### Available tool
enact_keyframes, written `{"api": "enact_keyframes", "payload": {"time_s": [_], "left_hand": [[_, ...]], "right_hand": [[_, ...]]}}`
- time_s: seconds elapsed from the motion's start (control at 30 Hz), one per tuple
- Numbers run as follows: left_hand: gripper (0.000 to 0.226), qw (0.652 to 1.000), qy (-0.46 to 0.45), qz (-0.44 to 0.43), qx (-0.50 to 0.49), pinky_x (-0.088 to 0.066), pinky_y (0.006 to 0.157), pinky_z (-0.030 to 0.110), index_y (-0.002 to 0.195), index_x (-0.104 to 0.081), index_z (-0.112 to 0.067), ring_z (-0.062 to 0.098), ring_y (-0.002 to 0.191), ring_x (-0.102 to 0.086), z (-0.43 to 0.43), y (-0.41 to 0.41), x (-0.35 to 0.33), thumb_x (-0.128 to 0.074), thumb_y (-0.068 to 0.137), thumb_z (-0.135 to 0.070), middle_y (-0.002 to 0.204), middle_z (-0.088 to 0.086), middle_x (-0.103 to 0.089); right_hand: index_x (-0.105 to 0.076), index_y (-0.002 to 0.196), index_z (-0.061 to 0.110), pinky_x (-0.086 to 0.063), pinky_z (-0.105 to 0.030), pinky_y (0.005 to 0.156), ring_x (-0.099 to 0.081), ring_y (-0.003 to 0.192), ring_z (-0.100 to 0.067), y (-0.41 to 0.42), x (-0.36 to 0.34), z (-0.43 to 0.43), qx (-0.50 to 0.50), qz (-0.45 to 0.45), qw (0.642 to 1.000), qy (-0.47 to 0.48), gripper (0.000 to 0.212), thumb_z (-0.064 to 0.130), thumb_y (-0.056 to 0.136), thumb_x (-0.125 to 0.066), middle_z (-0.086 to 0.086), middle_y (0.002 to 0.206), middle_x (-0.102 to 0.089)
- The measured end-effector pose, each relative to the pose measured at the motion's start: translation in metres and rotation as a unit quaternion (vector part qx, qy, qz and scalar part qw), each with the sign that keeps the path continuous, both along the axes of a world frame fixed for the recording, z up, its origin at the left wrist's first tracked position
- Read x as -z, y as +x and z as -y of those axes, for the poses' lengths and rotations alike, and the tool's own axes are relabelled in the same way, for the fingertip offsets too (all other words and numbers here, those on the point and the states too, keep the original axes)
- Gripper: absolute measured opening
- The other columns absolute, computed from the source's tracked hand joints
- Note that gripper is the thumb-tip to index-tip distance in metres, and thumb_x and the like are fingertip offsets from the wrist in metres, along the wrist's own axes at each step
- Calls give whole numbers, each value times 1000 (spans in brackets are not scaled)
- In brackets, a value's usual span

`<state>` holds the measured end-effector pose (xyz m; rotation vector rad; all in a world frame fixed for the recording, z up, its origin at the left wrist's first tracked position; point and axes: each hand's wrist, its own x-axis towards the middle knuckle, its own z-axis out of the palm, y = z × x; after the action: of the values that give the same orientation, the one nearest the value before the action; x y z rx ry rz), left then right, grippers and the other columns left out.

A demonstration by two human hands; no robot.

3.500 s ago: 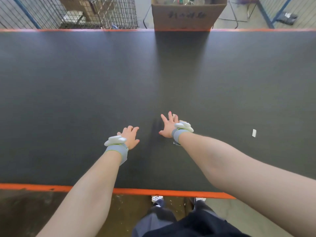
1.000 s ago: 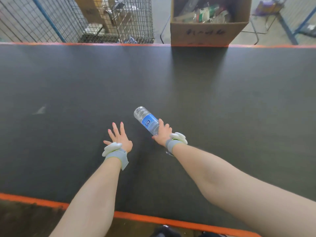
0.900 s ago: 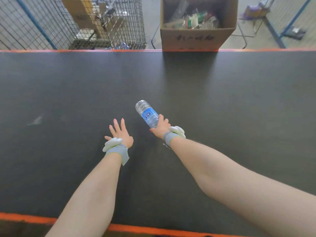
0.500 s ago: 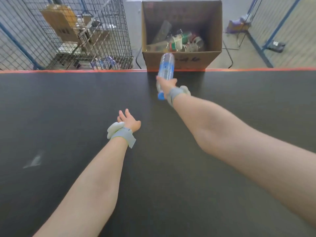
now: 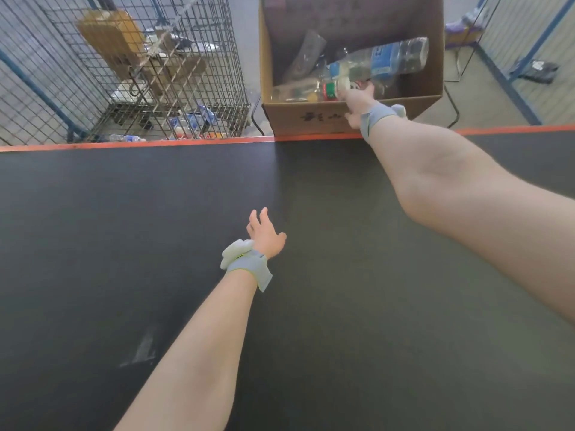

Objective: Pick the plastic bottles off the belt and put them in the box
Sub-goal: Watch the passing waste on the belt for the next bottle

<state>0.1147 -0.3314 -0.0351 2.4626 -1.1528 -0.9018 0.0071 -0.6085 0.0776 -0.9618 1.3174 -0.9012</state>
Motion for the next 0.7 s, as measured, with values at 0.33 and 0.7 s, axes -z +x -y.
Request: {"api": "enact_keyframes", "payload": {"time_s": [0.33,0.7], "left_hand": [[77,997,70,29,0,-16,117,46,153,-1,-16,30,147,-1,-30,-9,-3,-50,95,-26,159,6,9],[82,983,152,62,84,-9,119,44,153,1,-19,32,148,5,-148,-50,-31,-54,94,-32,160,9,10]], "right_hand": [[-6,154,29,-46,-44,100,-38,135,-29,-19,12,-51,-75,-66,995,6,84,0,92,-54,-8,156,-25],[-7,155,23,-32,-45,113,-31,141,-29,-53,69,-255,-210,-217,951,68,88,27,89,-65,-9,157,-21]]}}
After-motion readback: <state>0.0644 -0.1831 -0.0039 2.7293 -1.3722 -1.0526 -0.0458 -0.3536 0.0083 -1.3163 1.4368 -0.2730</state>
